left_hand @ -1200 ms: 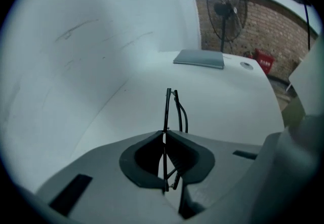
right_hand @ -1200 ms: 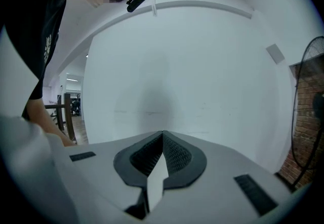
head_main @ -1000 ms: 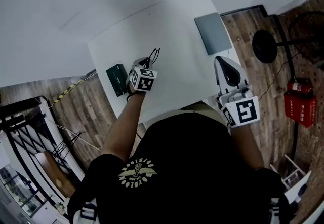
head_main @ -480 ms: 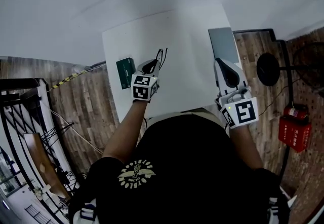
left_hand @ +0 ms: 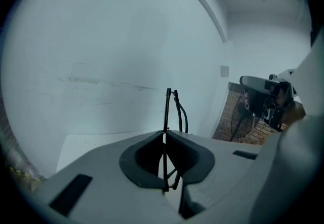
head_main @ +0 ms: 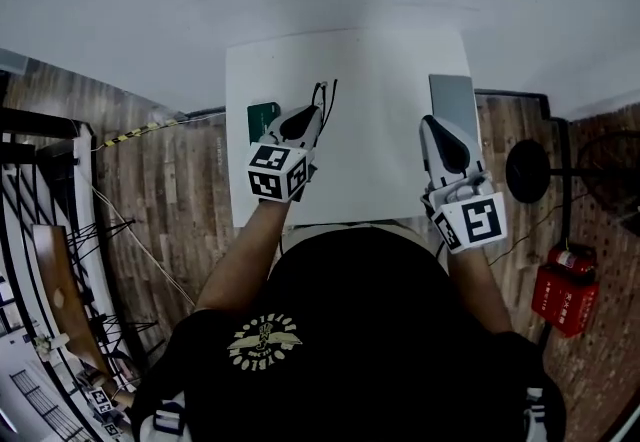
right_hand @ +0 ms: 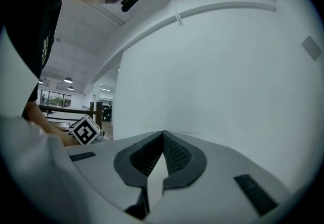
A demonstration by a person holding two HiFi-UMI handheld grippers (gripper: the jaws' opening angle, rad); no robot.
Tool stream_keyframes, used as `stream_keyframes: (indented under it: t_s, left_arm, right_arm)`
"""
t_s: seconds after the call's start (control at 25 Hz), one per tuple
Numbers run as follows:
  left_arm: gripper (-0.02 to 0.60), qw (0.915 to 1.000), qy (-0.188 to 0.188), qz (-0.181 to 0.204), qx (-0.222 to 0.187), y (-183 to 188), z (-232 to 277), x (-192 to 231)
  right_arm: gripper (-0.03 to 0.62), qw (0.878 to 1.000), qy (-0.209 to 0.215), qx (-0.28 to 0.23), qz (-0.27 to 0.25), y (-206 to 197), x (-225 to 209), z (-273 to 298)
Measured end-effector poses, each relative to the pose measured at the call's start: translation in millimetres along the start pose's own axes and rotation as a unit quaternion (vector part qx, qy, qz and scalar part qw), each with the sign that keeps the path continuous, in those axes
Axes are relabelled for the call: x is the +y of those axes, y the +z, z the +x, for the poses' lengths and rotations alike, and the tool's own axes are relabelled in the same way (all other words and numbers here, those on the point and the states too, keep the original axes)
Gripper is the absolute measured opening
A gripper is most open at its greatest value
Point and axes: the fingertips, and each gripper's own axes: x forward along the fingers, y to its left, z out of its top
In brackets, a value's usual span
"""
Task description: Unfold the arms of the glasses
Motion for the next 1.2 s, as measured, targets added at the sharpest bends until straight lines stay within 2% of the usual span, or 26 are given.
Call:
stream_keyframes:
  t_s: [0.32,0.6,0.84,1.04,1.2]
  left_arm:
    - [0.023,0.9975,0.026,-0.007,-0.066,39.4,-57.0,7.4]
    - [0.023,0.9934,0.043,0.013,-0.106,62.2,-101.8,14.0]
    - [0.023,0.9916,0.023,0.021,-0.125,64.9,-124.1,16.7]
    - [0.023,0.9872,-0.025,0.038,-0.153,71.7,-141.8,5.7]
    - [0.023,0.9824,-0.058,0.053,-0.169,78.8,-147.0,-4.4]
  right_arm:
    - [0.002,0.999,0.042,-0.003,0.003,1.1,28.8,23.3]
    - [0.001,0.997,0.080,-0.009,0.010,8.6,59.4,47.0]
    - [0.002,0.994,0.108,-0.010,0.017,10.6,89.3,64.1]
    - [0.002,0.992,0.123,-0.009,0.019,14.9,116.8,71.5]
    - [0.001,0.987,0.154,-0.017,0.039,21.9,138.1,73.1]
